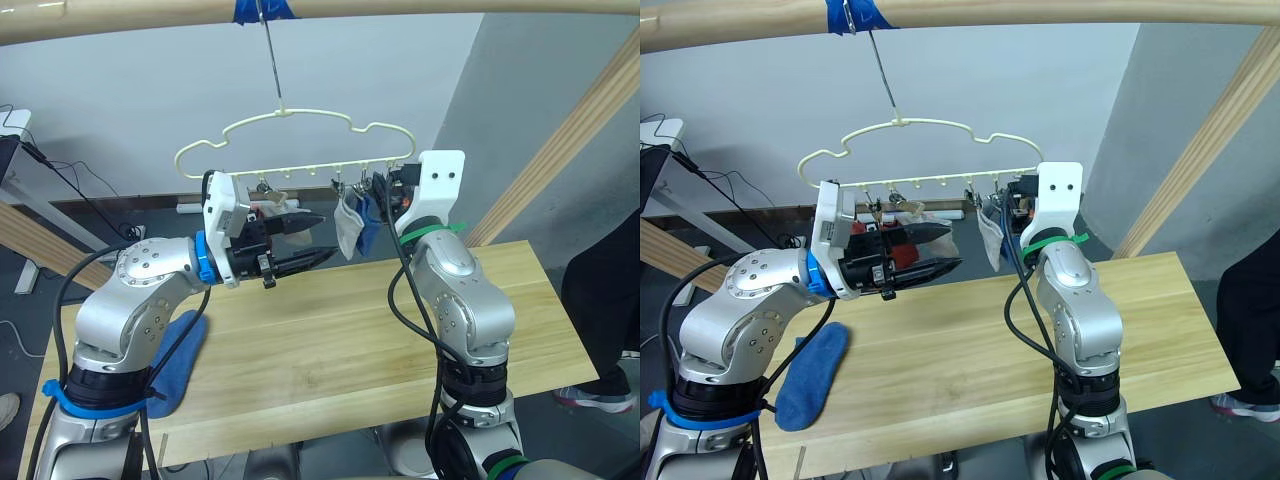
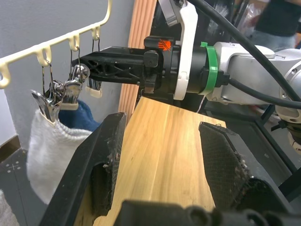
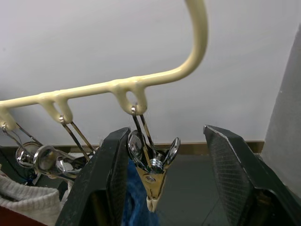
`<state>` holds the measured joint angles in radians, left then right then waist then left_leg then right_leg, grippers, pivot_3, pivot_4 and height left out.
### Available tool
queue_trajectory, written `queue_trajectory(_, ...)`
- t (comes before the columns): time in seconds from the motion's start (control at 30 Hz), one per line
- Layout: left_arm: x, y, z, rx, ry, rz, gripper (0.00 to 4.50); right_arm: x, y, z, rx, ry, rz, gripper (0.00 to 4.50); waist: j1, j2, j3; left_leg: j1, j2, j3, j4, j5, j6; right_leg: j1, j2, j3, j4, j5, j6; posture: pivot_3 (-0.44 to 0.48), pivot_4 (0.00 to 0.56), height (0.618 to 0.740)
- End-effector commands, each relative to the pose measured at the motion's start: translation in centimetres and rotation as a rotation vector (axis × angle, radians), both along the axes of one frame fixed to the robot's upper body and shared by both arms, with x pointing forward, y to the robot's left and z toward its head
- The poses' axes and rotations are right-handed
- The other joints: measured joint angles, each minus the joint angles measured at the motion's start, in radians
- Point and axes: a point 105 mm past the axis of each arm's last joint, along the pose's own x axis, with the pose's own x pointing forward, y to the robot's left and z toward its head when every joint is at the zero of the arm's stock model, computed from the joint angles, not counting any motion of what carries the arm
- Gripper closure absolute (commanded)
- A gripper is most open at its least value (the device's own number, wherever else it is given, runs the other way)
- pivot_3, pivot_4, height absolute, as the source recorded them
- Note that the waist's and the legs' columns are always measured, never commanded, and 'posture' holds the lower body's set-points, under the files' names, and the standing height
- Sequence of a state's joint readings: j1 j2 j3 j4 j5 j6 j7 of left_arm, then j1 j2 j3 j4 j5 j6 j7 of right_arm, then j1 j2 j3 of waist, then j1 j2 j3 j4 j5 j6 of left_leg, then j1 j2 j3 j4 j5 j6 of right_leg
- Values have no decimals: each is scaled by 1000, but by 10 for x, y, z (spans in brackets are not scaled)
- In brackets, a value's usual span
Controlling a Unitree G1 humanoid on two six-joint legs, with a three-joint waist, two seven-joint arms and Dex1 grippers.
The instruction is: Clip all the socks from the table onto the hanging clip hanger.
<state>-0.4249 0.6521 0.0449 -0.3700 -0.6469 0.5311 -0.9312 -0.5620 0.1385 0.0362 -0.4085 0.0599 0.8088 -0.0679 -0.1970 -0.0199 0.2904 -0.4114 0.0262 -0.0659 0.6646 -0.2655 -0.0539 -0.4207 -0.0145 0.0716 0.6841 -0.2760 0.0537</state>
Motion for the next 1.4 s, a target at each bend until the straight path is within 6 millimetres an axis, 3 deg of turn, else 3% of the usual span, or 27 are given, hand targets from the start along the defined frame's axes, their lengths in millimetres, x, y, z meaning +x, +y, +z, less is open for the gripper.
queue_trajectory(0.03, -2, -3, 5, -3, -39, -18, 1746, -5, 1, 10, 34, -33, -4, 1926, 0, 0, 0, 0, 0, 0, 0, 0, 0, 0, 0, 0, 0, 0, 0, -250, 233, 740)
queue_trajectory(1.4, -2, -7, 2, -1, -40, -37, 1746, -11, 3, 15, 151, -24, 10, 1926, -1, 0, 0, 2, 0, 0, 2, 2, -3, -1, 0, 0, 8, 0, 0, -262, 227, 740)
